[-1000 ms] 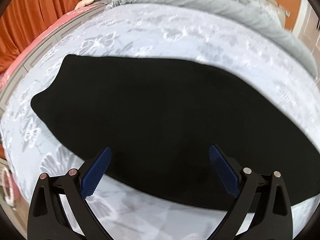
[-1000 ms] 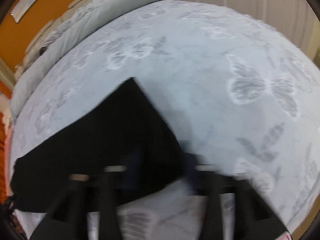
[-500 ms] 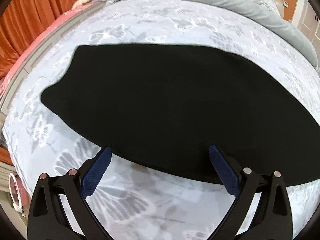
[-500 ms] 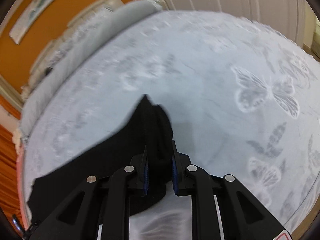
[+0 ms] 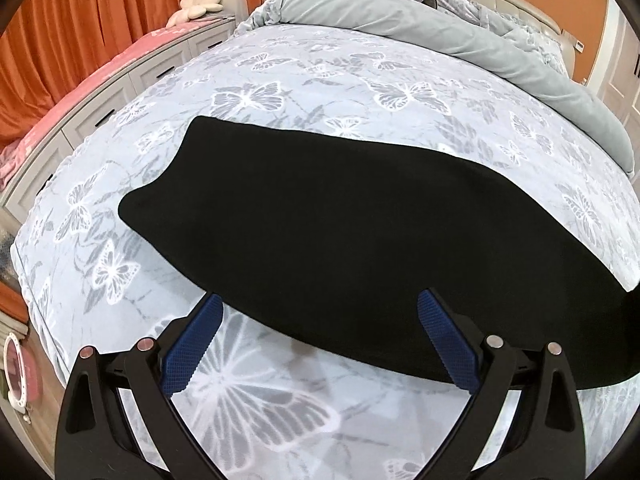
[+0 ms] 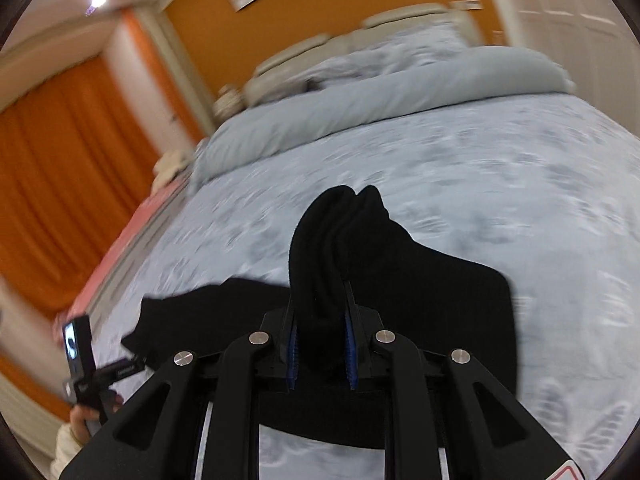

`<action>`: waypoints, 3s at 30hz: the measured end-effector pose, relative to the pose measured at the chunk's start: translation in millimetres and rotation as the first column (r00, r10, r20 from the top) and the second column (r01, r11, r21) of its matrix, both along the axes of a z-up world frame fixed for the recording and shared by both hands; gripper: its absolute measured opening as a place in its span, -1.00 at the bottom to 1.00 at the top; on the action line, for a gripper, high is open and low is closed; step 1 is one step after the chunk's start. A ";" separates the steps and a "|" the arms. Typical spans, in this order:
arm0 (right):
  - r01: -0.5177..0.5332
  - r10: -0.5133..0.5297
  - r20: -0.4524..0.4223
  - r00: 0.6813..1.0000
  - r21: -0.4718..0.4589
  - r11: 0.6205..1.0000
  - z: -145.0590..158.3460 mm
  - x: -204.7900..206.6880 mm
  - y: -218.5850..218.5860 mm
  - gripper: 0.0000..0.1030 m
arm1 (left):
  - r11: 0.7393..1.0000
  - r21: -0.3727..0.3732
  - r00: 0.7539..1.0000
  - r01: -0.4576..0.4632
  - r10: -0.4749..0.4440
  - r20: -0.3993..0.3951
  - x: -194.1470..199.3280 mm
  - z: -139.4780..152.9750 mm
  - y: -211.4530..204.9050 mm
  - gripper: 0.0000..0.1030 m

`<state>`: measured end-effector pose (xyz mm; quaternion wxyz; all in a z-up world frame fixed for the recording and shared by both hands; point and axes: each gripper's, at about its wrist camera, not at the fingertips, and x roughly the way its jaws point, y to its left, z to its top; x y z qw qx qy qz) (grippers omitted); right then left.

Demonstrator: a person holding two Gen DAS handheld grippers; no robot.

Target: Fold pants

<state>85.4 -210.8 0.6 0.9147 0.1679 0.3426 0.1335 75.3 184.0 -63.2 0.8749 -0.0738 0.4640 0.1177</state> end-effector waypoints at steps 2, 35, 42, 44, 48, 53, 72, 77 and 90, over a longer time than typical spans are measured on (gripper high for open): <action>-0.044 0.044 -0.015 0.999 -0.016 0.999 -5.5 9.4 28.7 -0.68 | 1.000 -0.002 1.000 -0.005 0.005 -0.002 2.1 -2.2 9.1 0.87; -0.182 0.167 -0.088 0.982 -0.191 0.965 -45.7 31.1 164.1 0.18 | 0.824 -0.454 0.927 -0.340 0.374 -0.016 -19.1 -27.2 200.6 0.87; 0.170 -0.210 -0.350 0.913 -0.142 0.975 -79.7 28.8 8.7 0.29 | 0.745 -0.523 0.893 -0.414 0.443 -0.075 -26.7 -42.7 228.0 0.87; 0.170 -0.187 -0.422 0.887 -0.078 0.982 -93.7 26.2 -10.0 0.29 | 0.766 -0.506 0.904 -0.396 0.423 -0.067 -23.7 -40.1 218.7 0.87; 0.089 -0.110 -0.447 0.888 -0.068 0.994 -106.3 18.2 -7.7 0.35 | 0.781 -0.499 0.918 -0.376 0.389 -0.083 -11.8 -44.1 204.3 0.87; 0.061 -0.079 -0.501 0.862 -0.053 0.997 -127.8 19.7 -1.3 0.56 | 0.757 -0.529 0.918 -0.384 0.373 -0.132 -1.8 -63.8 194.8 0.87; 0.093 -0.048 -0.370 0.928 0.104 0.990 -97.5 4.5 -25.0 -0.67 | 0.630 -0.718 0.909 -0.296 0.416 -0.010 14.3 -66.8 211.1 -0.67; 0.153 -0.114 -0.354 0.928 0.085 0.985 -81.3 -19.0 -76.2 -0.68 | 0.745 -0.652 0.969 -0.139 0.238 0.065 1.0 -26.1 157.9 -0.67; 0.237 -0.324 -0.214 0.922 -0.349 0.907 -53.4 -74.3 -101.9 -0.26 | 0.846 -0.499 0.981 -0.190 0.179 -0.070 -18.6 -49.6 62.0 -0.49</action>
